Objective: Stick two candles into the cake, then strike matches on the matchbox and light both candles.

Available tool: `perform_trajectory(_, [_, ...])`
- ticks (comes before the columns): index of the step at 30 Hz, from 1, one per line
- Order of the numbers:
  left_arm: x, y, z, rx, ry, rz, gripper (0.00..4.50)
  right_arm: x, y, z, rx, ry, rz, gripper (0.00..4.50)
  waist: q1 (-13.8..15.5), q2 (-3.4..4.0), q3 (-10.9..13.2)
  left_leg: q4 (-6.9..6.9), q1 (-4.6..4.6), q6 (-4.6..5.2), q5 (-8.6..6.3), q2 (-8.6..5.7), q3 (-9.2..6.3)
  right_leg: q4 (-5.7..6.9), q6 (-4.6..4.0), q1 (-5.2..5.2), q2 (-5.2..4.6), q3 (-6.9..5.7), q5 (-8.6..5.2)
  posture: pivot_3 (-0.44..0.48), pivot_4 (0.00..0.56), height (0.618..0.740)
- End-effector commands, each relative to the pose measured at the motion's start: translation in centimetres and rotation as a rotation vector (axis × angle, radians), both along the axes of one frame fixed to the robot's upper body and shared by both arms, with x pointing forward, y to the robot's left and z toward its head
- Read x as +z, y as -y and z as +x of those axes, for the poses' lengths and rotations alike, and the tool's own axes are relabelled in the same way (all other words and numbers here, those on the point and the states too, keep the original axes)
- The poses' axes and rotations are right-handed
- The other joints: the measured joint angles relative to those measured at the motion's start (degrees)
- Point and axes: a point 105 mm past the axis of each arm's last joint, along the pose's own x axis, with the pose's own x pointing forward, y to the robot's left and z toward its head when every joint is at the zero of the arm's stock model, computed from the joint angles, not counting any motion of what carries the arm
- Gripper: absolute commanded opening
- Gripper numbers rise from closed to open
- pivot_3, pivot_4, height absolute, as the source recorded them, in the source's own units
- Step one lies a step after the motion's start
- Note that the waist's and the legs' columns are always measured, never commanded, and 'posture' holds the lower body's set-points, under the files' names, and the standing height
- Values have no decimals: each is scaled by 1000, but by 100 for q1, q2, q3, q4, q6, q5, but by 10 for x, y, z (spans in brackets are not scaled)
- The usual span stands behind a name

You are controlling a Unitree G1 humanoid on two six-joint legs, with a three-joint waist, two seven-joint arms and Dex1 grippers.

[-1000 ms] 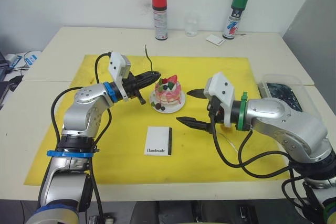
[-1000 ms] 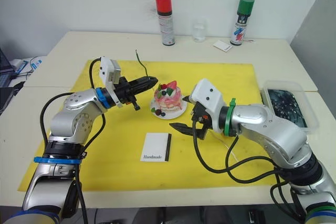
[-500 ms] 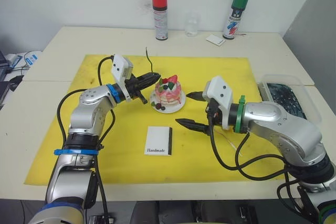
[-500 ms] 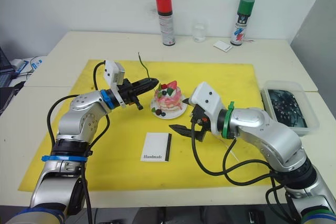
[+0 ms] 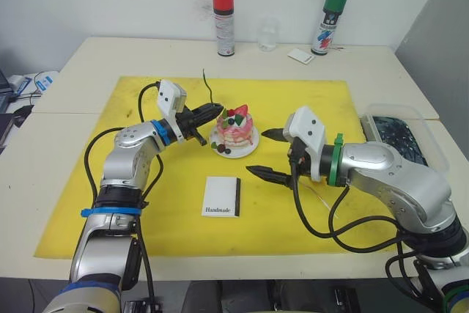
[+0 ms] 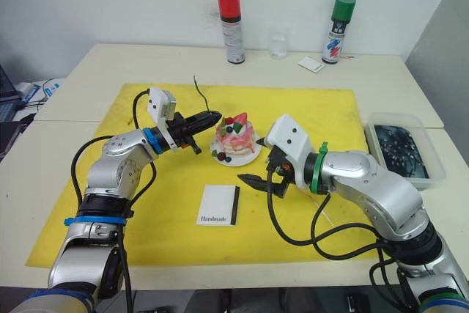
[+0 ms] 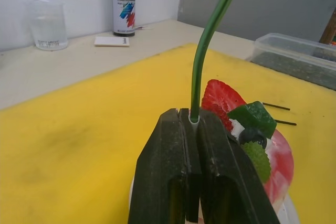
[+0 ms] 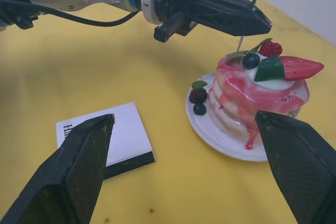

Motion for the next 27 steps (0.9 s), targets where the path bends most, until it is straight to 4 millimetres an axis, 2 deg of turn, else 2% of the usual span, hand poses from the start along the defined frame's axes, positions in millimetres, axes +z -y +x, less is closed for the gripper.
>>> perform_trajectory(1, [21, 0, -3, -22, 51, -27, 0, 13, 1, -4, 5, 51, 21, 4452, -1, 0, 0, 0, 0, 0, 0, 0, 0, 0, 0, 0, 0, 0, 0, 0, 150, 740])
perform_trajectory(14, [1, 9, -6, -44, 2, -8, 0, 11, 0, -5, 3, 43, 15, 4452, 0, 0, 0, 0, 0, 0, 0, 0, -1, 1, 0, 0, 0, -1, 0, 0, 150, 740])
perform_trajectory(27, [-35, 13, -4, 4, 22, 67, 0, 10, -1, -8, 6, 37, 18, 4452, 16, -1, -3, 6, 1, 0, 0, -2, -3, 2, 0, 6, 0, -3, 1, 0, 150, 740])
